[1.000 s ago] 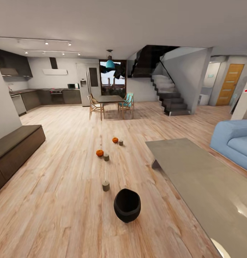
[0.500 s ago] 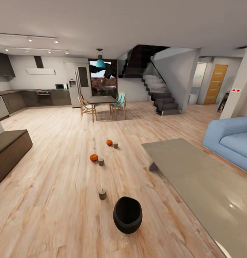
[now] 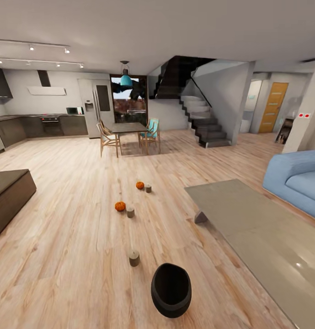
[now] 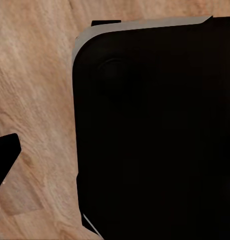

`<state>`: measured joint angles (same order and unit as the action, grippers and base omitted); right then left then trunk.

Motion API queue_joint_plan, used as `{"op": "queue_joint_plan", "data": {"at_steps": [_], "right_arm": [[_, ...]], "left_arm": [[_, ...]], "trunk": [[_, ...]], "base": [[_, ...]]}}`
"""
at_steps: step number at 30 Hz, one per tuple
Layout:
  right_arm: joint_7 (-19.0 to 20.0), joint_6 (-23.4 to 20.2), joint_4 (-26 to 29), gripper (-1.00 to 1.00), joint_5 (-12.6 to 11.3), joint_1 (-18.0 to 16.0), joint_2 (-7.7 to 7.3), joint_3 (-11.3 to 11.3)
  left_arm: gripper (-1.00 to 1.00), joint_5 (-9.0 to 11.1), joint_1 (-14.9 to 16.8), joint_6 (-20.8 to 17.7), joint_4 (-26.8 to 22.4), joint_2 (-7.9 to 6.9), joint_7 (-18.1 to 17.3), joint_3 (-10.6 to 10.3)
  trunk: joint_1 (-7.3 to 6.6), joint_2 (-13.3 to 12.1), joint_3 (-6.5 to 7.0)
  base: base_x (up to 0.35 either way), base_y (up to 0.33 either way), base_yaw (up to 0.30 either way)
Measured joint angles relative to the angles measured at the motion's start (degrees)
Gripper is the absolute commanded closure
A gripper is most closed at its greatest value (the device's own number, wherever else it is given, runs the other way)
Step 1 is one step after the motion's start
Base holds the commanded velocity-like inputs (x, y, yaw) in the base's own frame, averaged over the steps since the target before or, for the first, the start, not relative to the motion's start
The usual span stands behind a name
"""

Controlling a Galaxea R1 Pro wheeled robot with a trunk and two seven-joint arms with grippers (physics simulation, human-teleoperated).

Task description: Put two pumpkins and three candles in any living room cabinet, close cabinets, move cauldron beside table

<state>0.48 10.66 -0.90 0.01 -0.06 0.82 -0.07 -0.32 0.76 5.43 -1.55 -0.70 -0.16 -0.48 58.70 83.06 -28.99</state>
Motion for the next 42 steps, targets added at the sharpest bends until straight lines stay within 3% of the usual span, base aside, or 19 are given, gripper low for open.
{"op": "queue_joint_plan", "data": {"at_steps": [17,35,42], "right_arm": [[0.0,0.16,0.1,-1.0,0.0,0.0,0.06,0.01],[0.0,0.29,0.1,-1.0,-0.08,0.0,0.46,0.0],[0.01,0.41,0.1,-1.0,-0.08,0.0,0.49,0.0]], "left_arm": [[-1.0,-0.02,0.0,0.0,0.0,-0.03,0.0,0.0],[-1.0,-0.08,0.0,-0.01,0.0,0.01,0.0,0.0],[-1.0,-0.01,-0.12,1.44,0.0,0.05,0.0,0.0]], "trunk": [[0.0,0.0,0.0],[0.0,0.0,0.0],[0.02,0.0,0.0]], "base": [[0.288,0.159,0.0],[0.323,0.008,-0.053],[0.119,0.0,-0.004]]}}
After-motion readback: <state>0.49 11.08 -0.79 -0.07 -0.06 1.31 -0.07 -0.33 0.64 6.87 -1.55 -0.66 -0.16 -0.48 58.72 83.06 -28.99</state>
